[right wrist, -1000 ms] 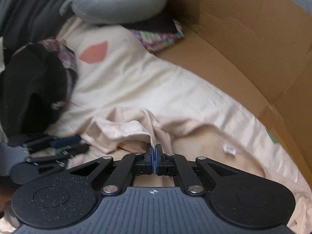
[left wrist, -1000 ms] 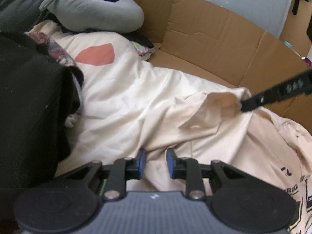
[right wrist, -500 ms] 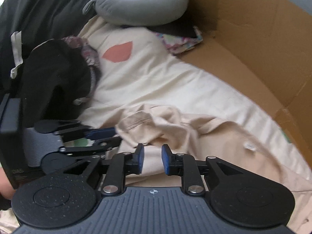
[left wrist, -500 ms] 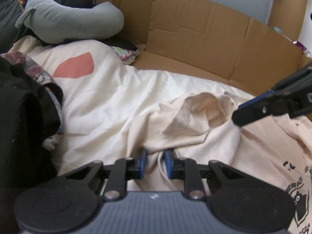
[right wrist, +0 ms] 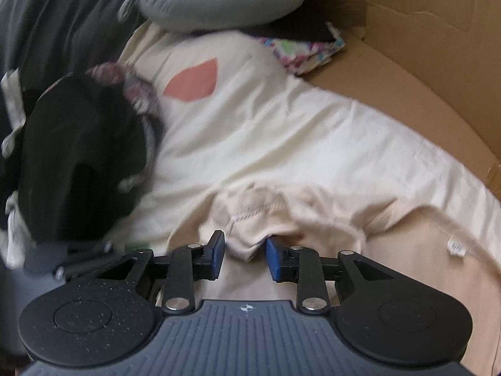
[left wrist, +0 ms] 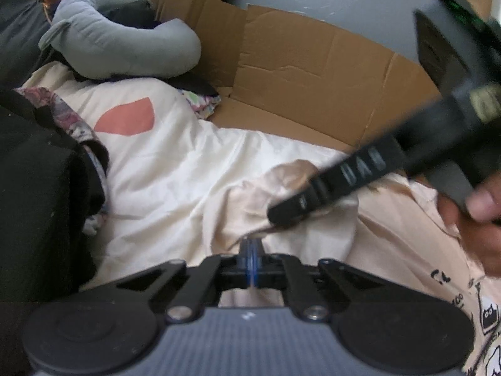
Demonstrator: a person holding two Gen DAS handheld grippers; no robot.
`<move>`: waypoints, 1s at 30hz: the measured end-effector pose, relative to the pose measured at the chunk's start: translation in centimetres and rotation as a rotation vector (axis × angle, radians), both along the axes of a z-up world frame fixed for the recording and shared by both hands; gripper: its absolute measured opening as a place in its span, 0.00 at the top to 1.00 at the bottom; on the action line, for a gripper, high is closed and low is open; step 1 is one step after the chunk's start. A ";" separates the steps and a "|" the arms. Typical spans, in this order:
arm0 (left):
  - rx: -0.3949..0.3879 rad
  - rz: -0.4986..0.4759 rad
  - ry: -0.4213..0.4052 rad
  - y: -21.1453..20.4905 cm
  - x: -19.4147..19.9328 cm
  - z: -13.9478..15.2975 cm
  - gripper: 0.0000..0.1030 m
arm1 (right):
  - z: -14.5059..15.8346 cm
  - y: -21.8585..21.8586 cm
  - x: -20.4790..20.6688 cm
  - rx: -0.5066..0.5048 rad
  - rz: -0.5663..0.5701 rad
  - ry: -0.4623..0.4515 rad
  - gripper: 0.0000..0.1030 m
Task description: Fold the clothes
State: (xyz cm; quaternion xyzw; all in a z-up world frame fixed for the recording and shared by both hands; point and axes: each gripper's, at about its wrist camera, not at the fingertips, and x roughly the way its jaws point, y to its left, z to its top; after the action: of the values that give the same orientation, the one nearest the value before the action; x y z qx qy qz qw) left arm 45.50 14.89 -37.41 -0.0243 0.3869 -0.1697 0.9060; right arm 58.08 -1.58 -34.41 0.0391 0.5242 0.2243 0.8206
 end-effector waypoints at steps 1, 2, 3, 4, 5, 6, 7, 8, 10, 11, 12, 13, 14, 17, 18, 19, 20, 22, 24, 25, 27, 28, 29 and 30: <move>-0.002 -0.003 0.004 0.0 -0.1 -0.1 1.00 | 0.0 -0.1 0.3 0.000 -0.010 -0.002 0.72; -0.003 -0.005 0.009 0.0 -0.1 -0.2 1.00 | -0.1 -0.2 0.7 0.000 -0.015 0.002 0.77; -0.006 -0.006 0.011 -0.1 -0.1 -0.2 1.00 | -0.3 -0.2 1.1 -0.004 -0.016 0.007 0.78; -0.012 -0.006 0.009 -0.1 -0.2 -0.1 1.00 | -0.5 -0.2 1.4 -0.007 -0.017 0.011 0.81; -0.022 -0.009 0.006 -0.2 -0.2 0.0 1.00 | -0.6 -0.3 1.6 -0.008 -0.015 0.011 0.89; -0.030 -0.013 0.002 -0.3 -0.2 0.2 0.98 | -0.7 -0.3 1.9 -0.008 -0.013 0.010 0.92; -0.034 -0.014 0.001 -0.4 -0.1 0.2 0.96 | -0.6 -0.3 2.0 -0.011 -0.014 0.004 0.98; -0.037 -0.015 0.001 -0.6 0.0 0.2 0.95 | -0.6 -0.4 2.1 -0.014 -0.015 -0.002 0.99; -0.043 -0.017 0.007 -0.9 0.3 0.0 0.88 | -0.2 -0.5 2.2 -0.007 -0.021 -0.019 1.00; -0.043 -0.017 0.011 -1.1 0.5 -0.1 0.87 | 0.1 -0.5 2.3 -0.006 -0.028 -0.030 1.00; -0.044 -0.015 0.015 -1.2 0.8 -0.3 0.87 | 0.4 -0.7 2.4 -0.001 -0.037 -0.037 1.00; -0.054 -0.014 0.018 -1.3 1.0 -0.4 0.83 | 0.6 -0.8 2.6 0.008 -0.048 -0.042 1.00; -0.064 -0.014 0.022 -1.4 1.2 -0.5 0.80 | 0.8 -0.9 2.7 0.021 -0.058 -0.044 1.00; -0.071 -0.012 0.034 -1.7 1.7 -0.9 0.71 | 1.3 -1.0 3.3 0.048 -0.083 -0.052 1.00; -0.070 -0.025 0.036 -1.9 1.9 -1.1 0.73 | 1.4 -1.0 3.4 0.055 -0.090 -0.054 1.00; -0.054 -0.036 0.037 -2.2 1.9 -1.2 0.78 | 1.4 -0.9 3.6 0.052 -0.089 -0.055 0.98; -0.031 -0.047 0.036 -2.5 1.8 -1.3 0.83 | 1.4 -0.9 3.6 0.053 -0.087 -0.051 0.98; -0.006 -0.061 0.028 -2.8 1.4 -1.3 0.93 | 1.4 -0.8 3.7 0.055 -0.082 -0.043 0.97; -0.015 -0.062 0.010 -2.8 0.8 -1.0 0.94 | 1.6 -0.9 3.5 0.060 -0.067 -0.038 0.95; -0.022 -0.061 0.000 -2.7 0.5 -0.7 0.94 | 1.8 -1.0 3.3 0.061 -0.060 -0.038 0.89; -0.031 -0.068 -0.028 -2.6 -0.5 -0.1 0.94 | 2.1 -1.1 2.8 0.060 -0.046 -0.040 0.85; -0.029 -0.073 -0.043 -2.5 -1.0 0.2 0.94 | 2.2 -1.1 2.5 0.057 -0.030 -0.038 0.85; -0.025 -0.077 -0.054 -2.5 -1.4 0.5 0.94 | 2.4 -1.2 2.2 0.055 -0.013 -0.036 0.85; -0.020 -0.081 -0.065 -2.5 -1.7 0.7 0.94 | 2.5 -1.2 1.9 0.052 0.004 -0.034 0.85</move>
State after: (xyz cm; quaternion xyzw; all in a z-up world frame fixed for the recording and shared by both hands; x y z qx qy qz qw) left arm 43.75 12.43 -36.66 -0.0120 0.3563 -0.2105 0.9103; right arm 59.98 -2.75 -31.87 0.0557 0.5040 0.2401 0.8278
